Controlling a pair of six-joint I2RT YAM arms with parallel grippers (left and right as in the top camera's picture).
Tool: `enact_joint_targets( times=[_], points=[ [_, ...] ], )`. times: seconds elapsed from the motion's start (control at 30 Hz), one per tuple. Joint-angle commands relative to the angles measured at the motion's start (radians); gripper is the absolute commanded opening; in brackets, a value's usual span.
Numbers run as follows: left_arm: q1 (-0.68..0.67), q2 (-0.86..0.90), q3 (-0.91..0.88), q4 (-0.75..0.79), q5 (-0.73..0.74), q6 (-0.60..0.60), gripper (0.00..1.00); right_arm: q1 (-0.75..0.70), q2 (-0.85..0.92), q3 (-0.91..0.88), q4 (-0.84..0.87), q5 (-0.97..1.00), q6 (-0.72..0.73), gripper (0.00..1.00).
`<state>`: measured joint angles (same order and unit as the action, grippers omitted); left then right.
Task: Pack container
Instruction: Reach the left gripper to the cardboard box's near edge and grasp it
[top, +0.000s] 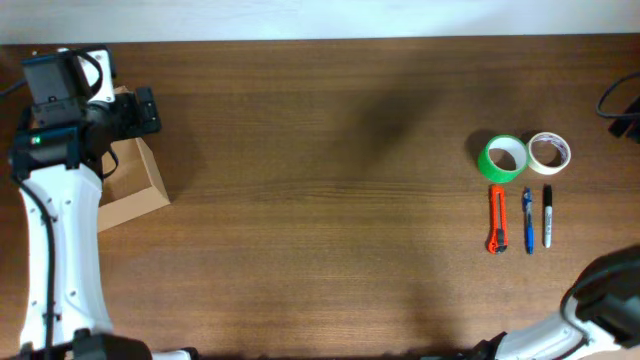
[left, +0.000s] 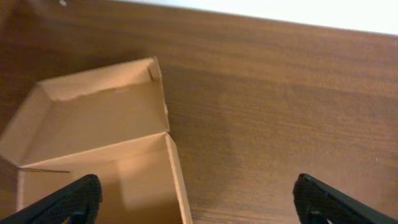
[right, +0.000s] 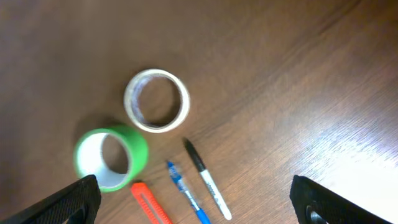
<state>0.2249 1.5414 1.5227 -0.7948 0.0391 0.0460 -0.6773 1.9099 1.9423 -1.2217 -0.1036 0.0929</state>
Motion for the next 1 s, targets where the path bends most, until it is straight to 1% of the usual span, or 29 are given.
enact_joint_targets(
  times=[0.0,0.03,0.07,0.1,0.13,0.17,0.4,0.5,0.67,0.7,0.73,0.77,0.83,0.9,0.97],
  points=[
    [0.004,0.032,0.018,-0.024,0.043,0.011,0.94,-0.005,0.041,0.014,0.003,-0.028,-0.010,0.99],
    [0.005,0.042,0.018,-0.037,0.019,-0.012,0.91,-0.005,0.050,0.014,0.004,-0.028,-0.010,0.99],
    [0.005,0.052,0.018,-0.051,-0.026,-0.055,0.84,-0.004,0.060,0.014,0.004,-0.028,-0.010,0.99],
    [0.005,0.064,0.018,-0.063,-0.062,-0.083,0.80,-0.004,0.067,0.014,0.003,-0.028,-0.010,0.99],
    [0.005,0.079,0.018,-0.076,-0.089,-0.111,0.77,-0.004,0.073,0.014,0.003,-0.028,-0.010,0.99],
    [0.005,0.105,0.018,-0.090,-0.091,-0.132,0.70,-0.004,0.077,0.013,0.003,-0.027,-0.010,0.99],
    [0.021,0.259,0.018,-0.172,-0.087,-0.237,0.68,-0.004,0.077,0.012,0.003,-0.027,-0.010,0.99],
    [0.025,0.320,0.018,-0.190,-0.084,-0.246,0.65,-0.004,0.077,0.012,0.003,-0.027,-0.010,0.99],
    [0.027,0.395,0.018,-0.168,-0.088,-0.265,0.64,-0.004,0.077,0.012,0.003,-0.027,-0.010,0.99],
    [0.027,0.409,0.018,-0.163,-0.089,-0.265,0.62,-0.004,0.077,0.012,0.003,-0.027,-0.010,0.99],
    [0.027,0.418,0.018,-0.161,-0.088,-0.265,0.58,-0.004,0.077,0.012,0.003,-0.027,-0.010,0.99],
    [0.027,0.430,0.018,-0.159,-0.088,-0.265,0.50,-0.004,0.077,0.012,0.003,-0.027,-0.010,0.99],
    [0.027,0.450,0.018,-0.159,-0.088,-0.266,0.27,-0.004,0.077,0.012,0.003,-0.027,-0.010,0.99],
    [0.027,0.459,0.018,-0.159,-0.088,-0.266,0.02,-0.004,0.077,0.012,0.003,-0.027,-0.010,0.99],
    [0.026,0.457,0.019,-0.156,-0.089,-0.266,0.02,-0.004,0.077,0.012,0.003,-0.027,-0.010,0.99]
  ],
)
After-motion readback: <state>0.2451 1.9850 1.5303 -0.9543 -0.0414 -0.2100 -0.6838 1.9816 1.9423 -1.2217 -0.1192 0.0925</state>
